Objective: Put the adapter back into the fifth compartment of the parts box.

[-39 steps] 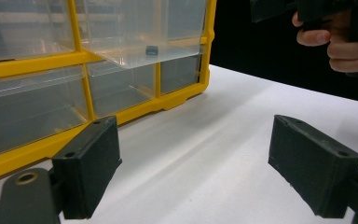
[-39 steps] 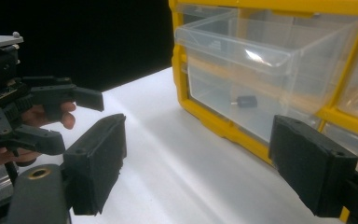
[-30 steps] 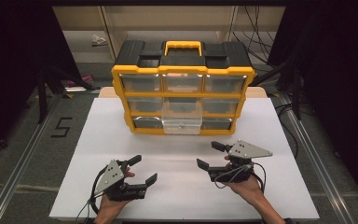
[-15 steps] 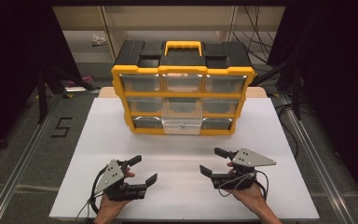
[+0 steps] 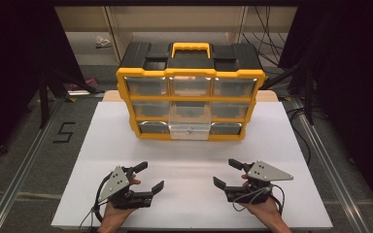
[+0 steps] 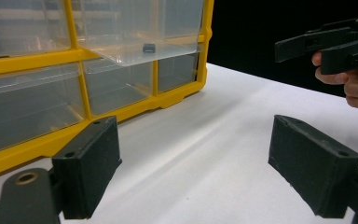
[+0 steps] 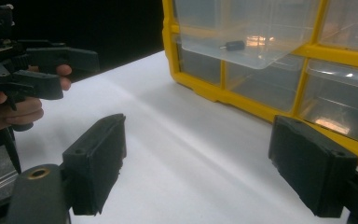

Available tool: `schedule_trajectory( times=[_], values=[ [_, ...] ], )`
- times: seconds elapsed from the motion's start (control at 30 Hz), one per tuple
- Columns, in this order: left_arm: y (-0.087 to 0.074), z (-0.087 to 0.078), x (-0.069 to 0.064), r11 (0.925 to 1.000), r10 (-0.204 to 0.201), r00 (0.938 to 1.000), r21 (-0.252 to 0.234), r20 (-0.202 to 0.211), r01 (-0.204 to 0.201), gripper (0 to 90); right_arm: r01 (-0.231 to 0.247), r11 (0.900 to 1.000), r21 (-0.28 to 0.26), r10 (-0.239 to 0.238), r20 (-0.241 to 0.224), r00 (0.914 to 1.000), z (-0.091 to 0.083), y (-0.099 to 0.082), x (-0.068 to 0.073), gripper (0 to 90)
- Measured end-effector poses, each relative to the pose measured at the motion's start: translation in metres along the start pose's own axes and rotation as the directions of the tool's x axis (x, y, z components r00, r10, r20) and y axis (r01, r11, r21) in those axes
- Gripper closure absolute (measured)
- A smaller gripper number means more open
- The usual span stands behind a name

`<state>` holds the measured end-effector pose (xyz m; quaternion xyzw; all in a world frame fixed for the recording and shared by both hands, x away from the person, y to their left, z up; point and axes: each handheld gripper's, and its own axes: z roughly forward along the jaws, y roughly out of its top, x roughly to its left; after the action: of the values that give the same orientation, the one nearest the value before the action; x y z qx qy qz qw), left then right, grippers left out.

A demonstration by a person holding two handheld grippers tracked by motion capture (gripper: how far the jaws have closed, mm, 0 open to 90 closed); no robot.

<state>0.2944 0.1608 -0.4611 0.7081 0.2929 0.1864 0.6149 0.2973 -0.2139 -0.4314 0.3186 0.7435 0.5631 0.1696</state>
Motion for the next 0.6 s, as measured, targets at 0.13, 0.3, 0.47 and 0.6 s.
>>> schedule_trajectory(
  times=[0.13, 0.3, 0.47, 0.6],
  values=[
    [0.000, 0.000, 0.000, 1.0000, 0.005, 1.0000, 0.005, 0.005, -0.005, 16.2, -0.005, 1.0000, -0.002, 0.005, 0.009, 0.9999, -0.003, -0.005, -0.002, 19.9],
    [0.000, 0.001, 0.000, 1.0000, 0.004, 1.0000, 0.007, 0.004, -0.004, 16.1, -0.007, 1.0000, -0.006, 0.007, 0.020, 0.9998, -0.008, -0.008, -0.002, 19.9],
    [0.000, 0.001, 0.000, 1.0000, 0.004, 1.0000, 0.009, 0.004, -0.004, 16.2, -0.007, 1.0000, -0.006, 0.007, 0.026, 0.9996, -0.011, -0.011, -0.002, 19.9],
    [0.000, 0.001, 0.000, 1.0000, 0.005, 1.0000, 0.007, 0.003, -0.005, 16.1, -0.005, 1.0000, -0.005, 0.005, 0.029, 0.9996, -0.011, -0.012, -0.002, 19.9]
  ],
)
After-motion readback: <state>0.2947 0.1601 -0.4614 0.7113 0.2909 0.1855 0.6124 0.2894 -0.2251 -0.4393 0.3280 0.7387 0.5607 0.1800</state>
